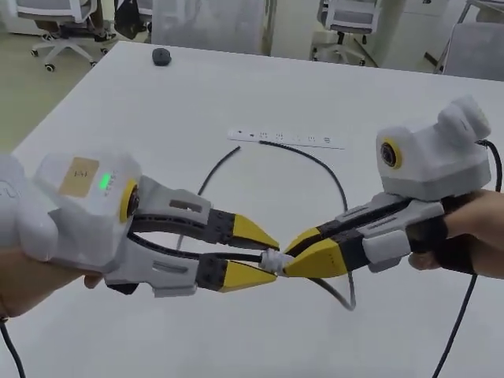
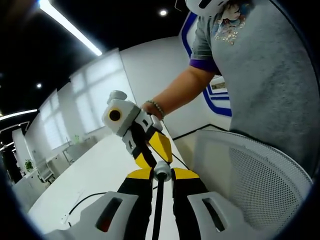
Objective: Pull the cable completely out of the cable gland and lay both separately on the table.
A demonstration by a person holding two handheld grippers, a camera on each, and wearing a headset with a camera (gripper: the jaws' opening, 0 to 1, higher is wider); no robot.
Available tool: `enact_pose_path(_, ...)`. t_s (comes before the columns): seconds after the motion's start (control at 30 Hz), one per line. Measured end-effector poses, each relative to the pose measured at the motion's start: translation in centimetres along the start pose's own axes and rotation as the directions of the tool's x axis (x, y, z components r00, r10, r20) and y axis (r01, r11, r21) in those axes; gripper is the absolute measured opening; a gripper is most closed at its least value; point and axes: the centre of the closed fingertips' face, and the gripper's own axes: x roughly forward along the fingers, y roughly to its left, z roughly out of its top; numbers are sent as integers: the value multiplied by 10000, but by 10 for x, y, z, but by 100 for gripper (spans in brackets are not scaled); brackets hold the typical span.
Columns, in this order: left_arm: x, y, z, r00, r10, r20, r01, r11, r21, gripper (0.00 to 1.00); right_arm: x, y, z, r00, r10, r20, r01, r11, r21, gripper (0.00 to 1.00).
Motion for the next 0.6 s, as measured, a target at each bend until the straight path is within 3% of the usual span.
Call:
enact_pose_path(0.13,-2,6,-3,9995,261,188,-249,9978,-613,14,0,-4,0,9964,-818,-202,787,9889,-1257,7)
enact_pose_path(0.23,-2,8,-6,9990,360,253,-335,9951,-932,14,2,-7,0,9883,-1487,-345,1388,9694,-2026,7)
enact_pose_path(0.27,-3,9,-6,9989,398,252,-370,9940,-1025,14,2,-8,0,9846,-1707,-367,1565,9561,-2479,6)
enact_pose_path(0.4,-3,13,-9,9982,540,244,-498,9879,-1469,14,3,-12,2,9731,-2289,-258,2096,9264,-3129,6)
enact_pose_path(0.43,-4,15,-9,9977,626,278,-571,9843,-1669,14,2,-13,3,9686,-2477,-217,2256,9120,-3426,6)
enact_pose_path(0.47,-4,17,-10,9971,707,288,-643,9813,-1812,14,1,-16,5,9601,-2789,-174,2494,8831,-3973,6)
enact_pose_path(0.57,-5,21,-11,9954,889,364,-787,9721,-2212,14,2,-19,6,9392,-3426,-244,2942,8393,-4571,6)
enact_pose_path(0.6,-5,22,-12,9949,939,357,-834,9701,-2280,14,1,-21,7,9288,-3698,-251,3113,8150,-4887,6)
